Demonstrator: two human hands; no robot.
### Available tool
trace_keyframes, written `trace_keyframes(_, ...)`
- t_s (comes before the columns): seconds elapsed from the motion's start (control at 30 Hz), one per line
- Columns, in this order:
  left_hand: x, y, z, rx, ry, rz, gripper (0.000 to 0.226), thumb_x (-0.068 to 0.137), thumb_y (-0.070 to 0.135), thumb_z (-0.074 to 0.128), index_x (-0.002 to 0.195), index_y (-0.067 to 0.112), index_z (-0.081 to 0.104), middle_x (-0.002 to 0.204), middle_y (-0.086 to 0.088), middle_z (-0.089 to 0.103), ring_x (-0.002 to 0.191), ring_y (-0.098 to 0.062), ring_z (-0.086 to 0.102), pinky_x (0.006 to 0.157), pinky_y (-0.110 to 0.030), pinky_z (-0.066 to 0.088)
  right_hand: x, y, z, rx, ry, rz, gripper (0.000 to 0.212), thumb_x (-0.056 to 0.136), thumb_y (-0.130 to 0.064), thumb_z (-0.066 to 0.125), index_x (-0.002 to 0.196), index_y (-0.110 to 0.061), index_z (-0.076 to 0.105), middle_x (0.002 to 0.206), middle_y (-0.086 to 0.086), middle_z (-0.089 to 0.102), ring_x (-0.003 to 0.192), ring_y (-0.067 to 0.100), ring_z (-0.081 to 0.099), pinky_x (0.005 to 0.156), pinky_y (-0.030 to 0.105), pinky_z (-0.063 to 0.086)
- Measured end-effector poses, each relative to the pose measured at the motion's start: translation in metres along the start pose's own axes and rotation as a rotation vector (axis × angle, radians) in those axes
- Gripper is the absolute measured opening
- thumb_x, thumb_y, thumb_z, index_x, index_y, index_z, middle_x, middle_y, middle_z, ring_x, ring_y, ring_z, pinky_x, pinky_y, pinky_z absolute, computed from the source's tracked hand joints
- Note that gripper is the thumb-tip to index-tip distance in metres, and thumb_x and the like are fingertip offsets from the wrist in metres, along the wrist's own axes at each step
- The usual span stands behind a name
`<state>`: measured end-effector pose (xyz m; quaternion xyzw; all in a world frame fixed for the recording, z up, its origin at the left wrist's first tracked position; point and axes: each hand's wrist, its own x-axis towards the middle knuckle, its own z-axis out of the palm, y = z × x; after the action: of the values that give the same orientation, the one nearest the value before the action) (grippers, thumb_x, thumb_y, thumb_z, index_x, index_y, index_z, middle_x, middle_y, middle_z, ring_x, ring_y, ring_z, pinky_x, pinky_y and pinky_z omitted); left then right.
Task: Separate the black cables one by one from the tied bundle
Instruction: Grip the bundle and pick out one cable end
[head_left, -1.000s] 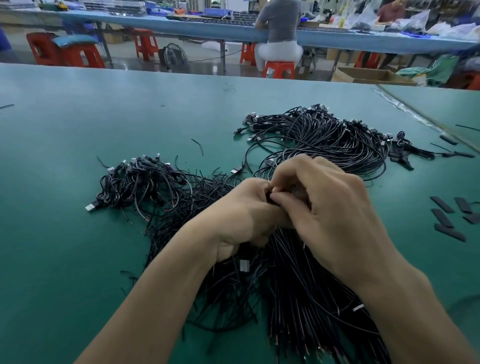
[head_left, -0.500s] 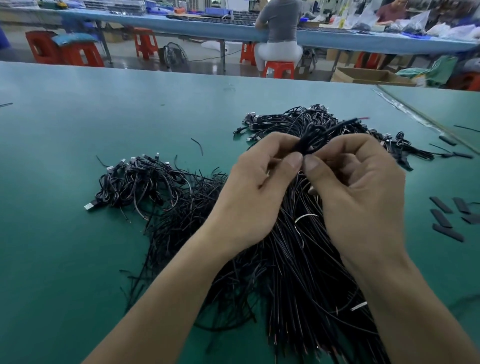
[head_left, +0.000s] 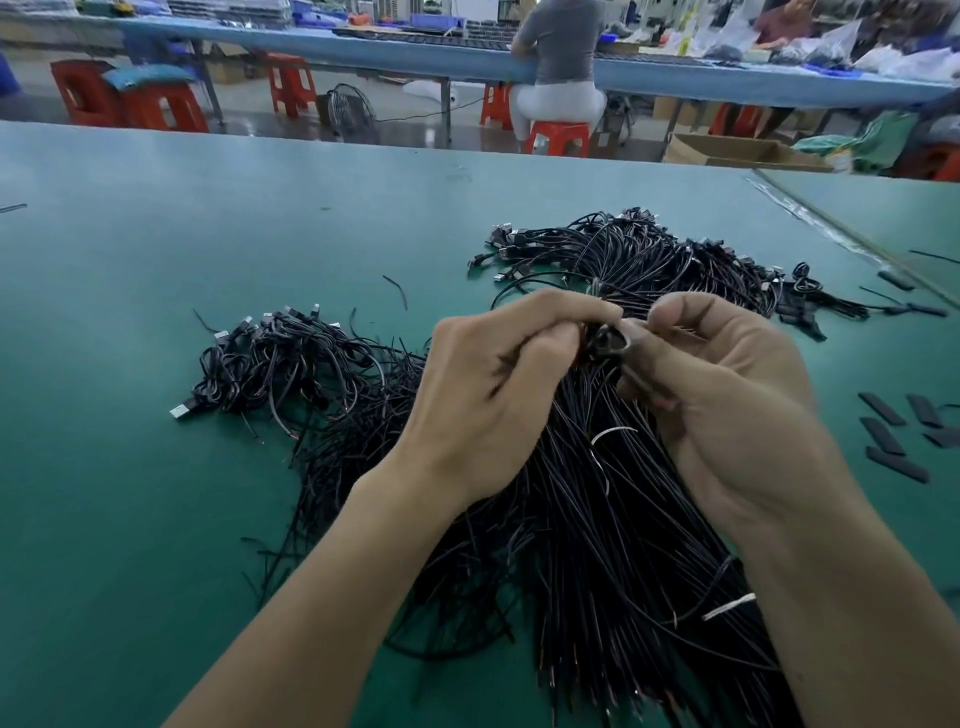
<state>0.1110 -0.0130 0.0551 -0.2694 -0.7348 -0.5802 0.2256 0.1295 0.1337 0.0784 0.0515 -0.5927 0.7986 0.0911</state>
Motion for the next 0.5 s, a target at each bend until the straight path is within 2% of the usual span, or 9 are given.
trace_keyframes(0.03, 0.001, 0.003, 0.002, -0.038, 0.007, -0.033, 0.025, 0.096, 0.027, 0.050, 0.098, 0.023, 0.074, 0.083, -0.015, 0.071, 0.073, -0.037, 0.064, 0.063, -0.049, 0.053, 0.000, 0.001, 0.001, -0.027, -0.006, -0.007, 0.019, 0.075, -0.005, 0.073, 0.072, -0.019, 0.061, 0.063, -0.003, 0.063, 0.054, 0.007, 0.056, 0.050, 0.016, 0.049)
trace_keyframes(0.13, 0.002, 0.008, 0.003, -0.098, 0.022, -0.069, 0.005, 0.088, 0.028, 0.073, 0.089, 0.025, 0.069, 0.085, 0.006, 0.073, 0.075, -0.011, 0.067, 0.065, -0.027, 0.052, 0.000, 0.005, 0.001, -0.079, -0.019, -0.025, 0.028, 0.078, -0.001, 0.075, 0.065, -0.023, 0.064, 0.065, -0.002, 0.063, 0.058, 0.008, 0.054, 0.053, 0.018, 0.049)
trace_keyframes(0.23, 0.004, 0.002, -0.002, -0.113, 0.038, -0.122, 0.039, 0.080, 0.023, 0.083, 0.107, 0.035, 0.057, 0.094, 0.013, 0.074, 0.073, -0.007, 0.064, 0.059, -0.026, 0.047, 0.000, 0.007, 0.000, -0.077, -0.016, -0.016, 0.035, 0.083, 0.008, 0.068, 0.067, -0.022, 0.062, 0.067, -0.002, 0.063, 0.062, 0.008, 0.055, 0.055, 0.020, 0.049)
trace_keyframes(0.33, 0.006, -0.004, -0.008, -0.182, -0.039, -0.170, 0.056, 0.080, 0.014, 0.081, 0.126, 0.032, 0.055, 0.093, 0.015, 0.073, 0.070, -0.005, 0.048, 0.063, -0.024, 0.041, 0.001, 0.009, -0.001, -0.027, -0.036, 0.045, 0.021, 0.077, -0.001, 0.072, 0.072, -0.018, 0.060, 0.069, -0.001, 0.062, 0.062, 0.008, 0.055, 0.054, 0.020, 0.049)
trace_keyframes(0.43, 0.005, -0.006, -0.005, -0.110, -0.072, -0.106, 0.050, 0.079, 0.008, 0.078, 0.119, 0.034, 0.063, 0.090, 0.021, 0.068, 0.072, 0.001, 0.046, 0.065, -0.018, 0.039, 0.003, 0.008, -0.001, 0.048, -0.019, 0.109, 0.017, 0.063, -0.010, 0.072, 0.073, -0.015, 0.059, 0.068, -0.002, 0.062, 0.059, 0.006, 0.057, 0.052, 0.019, 0.049)
trace_keyframes(0.5, 0.004, -0.005, -0.003, 0.058, -0.058, 0.004, 0.043, 0.079, 0.005, 0.078, 0.107, 0.037, 0.069, 0.089, 0.024, 0.066, 0.074, 0.004, 0.050, 0.066, -0.010, 0.036, 0.004, 0.009, -0.002, 0.041, 0.016, 0.118, 0.016, 0.064, -0.007, 0.071, 0.070, -0.016, 0.059, 0.065, -0.003, 0.063, 0.057, 0.007, 0.057, 0.050, 0.018, 0.048)
